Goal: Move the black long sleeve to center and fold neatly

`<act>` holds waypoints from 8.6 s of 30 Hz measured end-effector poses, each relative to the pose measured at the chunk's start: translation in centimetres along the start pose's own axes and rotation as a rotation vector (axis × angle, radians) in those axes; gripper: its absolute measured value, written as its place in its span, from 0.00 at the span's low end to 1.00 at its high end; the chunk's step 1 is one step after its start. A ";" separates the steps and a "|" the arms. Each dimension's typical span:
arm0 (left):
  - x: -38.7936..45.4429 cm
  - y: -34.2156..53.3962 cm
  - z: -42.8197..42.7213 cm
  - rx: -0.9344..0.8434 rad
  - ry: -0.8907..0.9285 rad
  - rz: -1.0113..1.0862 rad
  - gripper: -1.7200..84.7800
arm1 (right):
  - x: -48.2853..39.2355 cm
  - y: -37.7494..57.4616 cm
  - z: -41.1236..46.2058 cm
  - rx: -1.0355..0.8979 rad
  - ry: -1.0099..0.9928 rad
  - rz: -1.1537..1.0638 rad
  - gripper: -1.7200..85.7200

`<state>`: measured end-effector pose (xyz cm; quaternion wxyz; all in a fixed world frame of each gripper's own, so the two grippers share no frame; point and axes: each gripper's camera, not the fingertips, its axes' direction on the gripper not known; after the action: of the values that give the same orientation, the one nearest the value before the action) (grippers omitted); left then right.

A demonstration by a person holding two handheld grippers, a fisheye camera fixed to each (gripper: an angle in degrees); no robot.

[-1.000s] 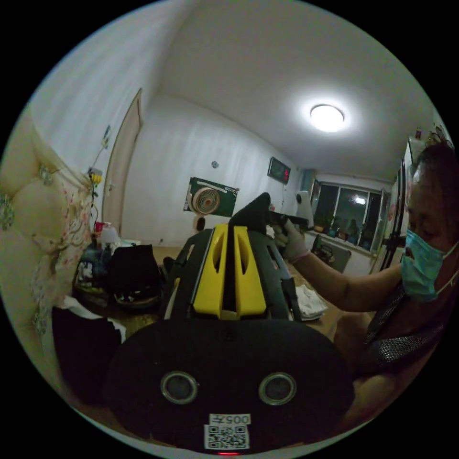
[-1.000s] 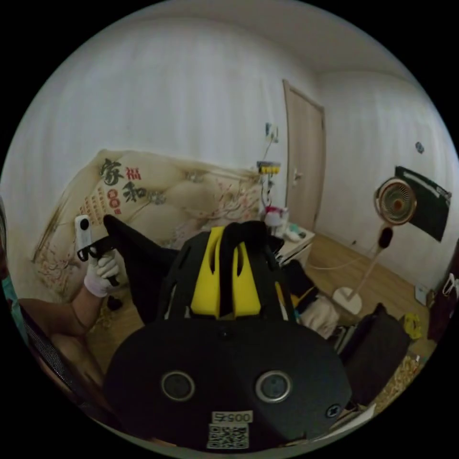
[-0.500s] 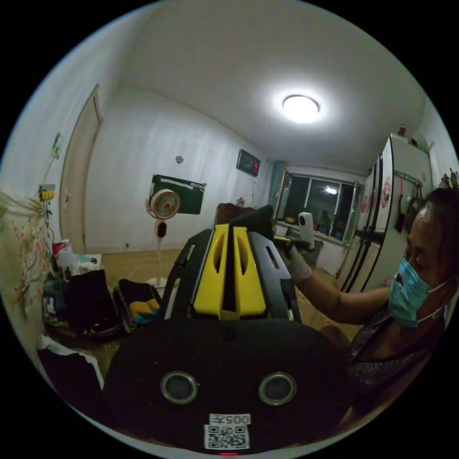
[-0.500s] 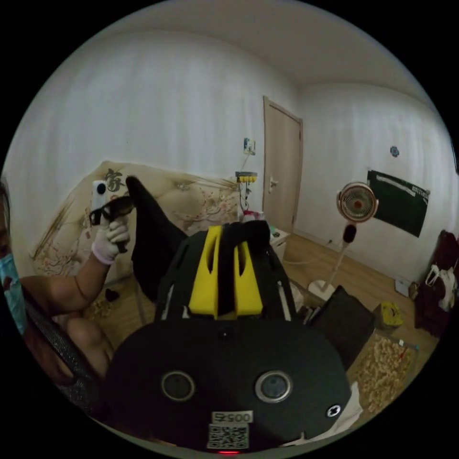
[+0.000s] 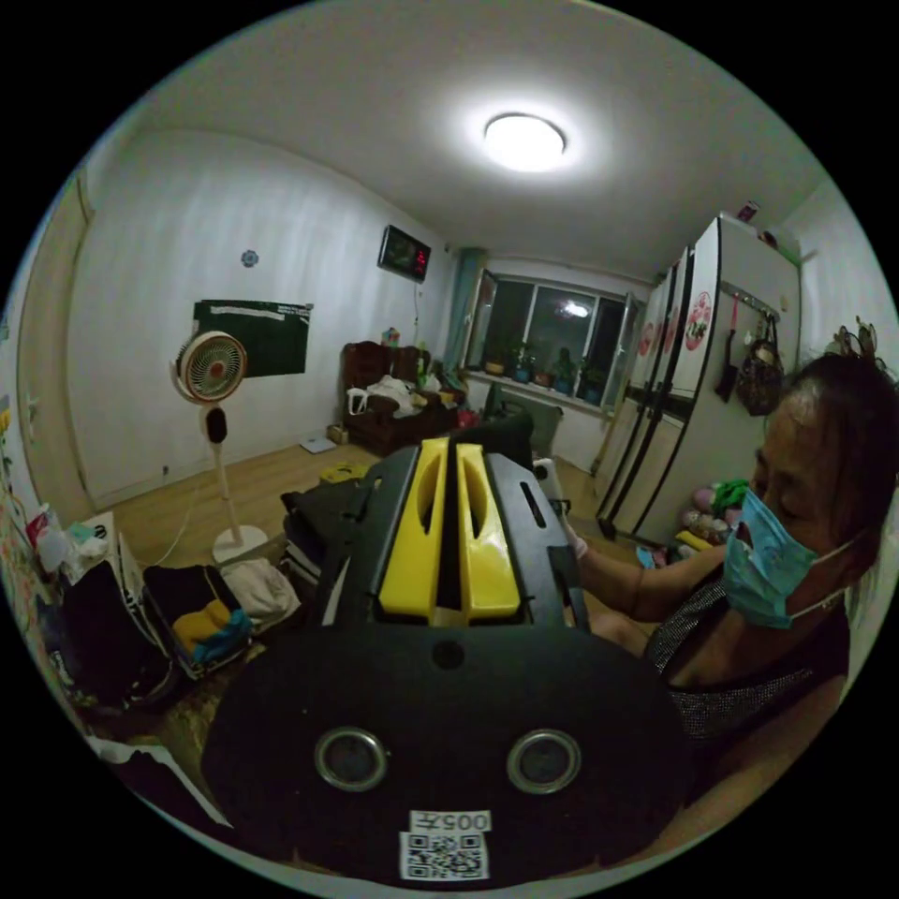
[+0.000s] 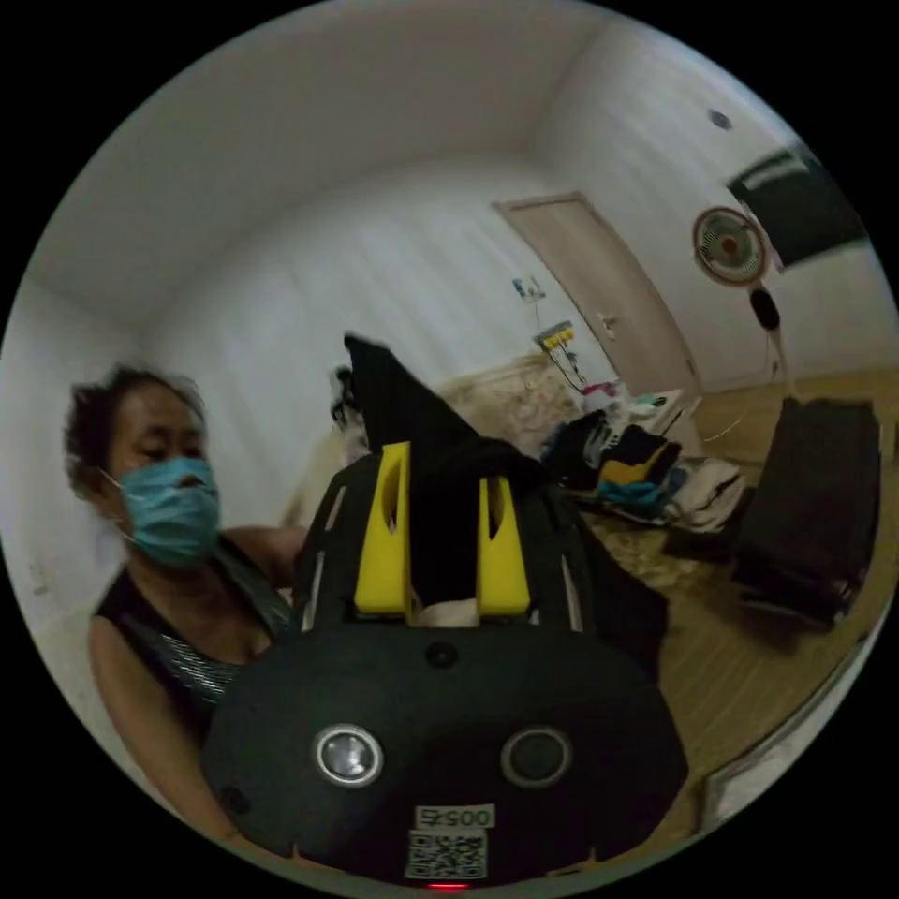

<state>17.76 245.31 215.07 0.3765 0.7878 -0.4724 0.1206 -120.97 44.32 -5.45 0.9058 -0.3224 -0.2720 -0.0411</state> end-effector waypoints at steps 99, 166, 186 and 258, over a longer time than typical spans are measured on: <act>-5.3 68.3 25.0 -0.739 -0.306 -0.716 0.01 | 56.9 18.3 32.8 -1.368 0.291 0.047 0.01; 0.1 65.9 126.1 -0.629 0.221 -0.471 0.01 | 70.8 28.0 -21.2 -0.413 1.264 0.764 0.10; 8.7 69.5 135.1 -0.892 0.658 -0.315 0.13 | 64.6 32.6 -37.9 -0.418 1.311 0.799 0.17; -19.6 80.1 67.0 -0.556 -0.350 -0.255 0.01 | 70.3 16.7 15.1 -0.694 0.959 0.188 0.03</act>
<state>-70.53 189.11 196.75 0.5017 0.7167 -0.4422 -0.1976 -64.22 73.77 31.39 0.7690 -0.5676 0.2261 -0.1881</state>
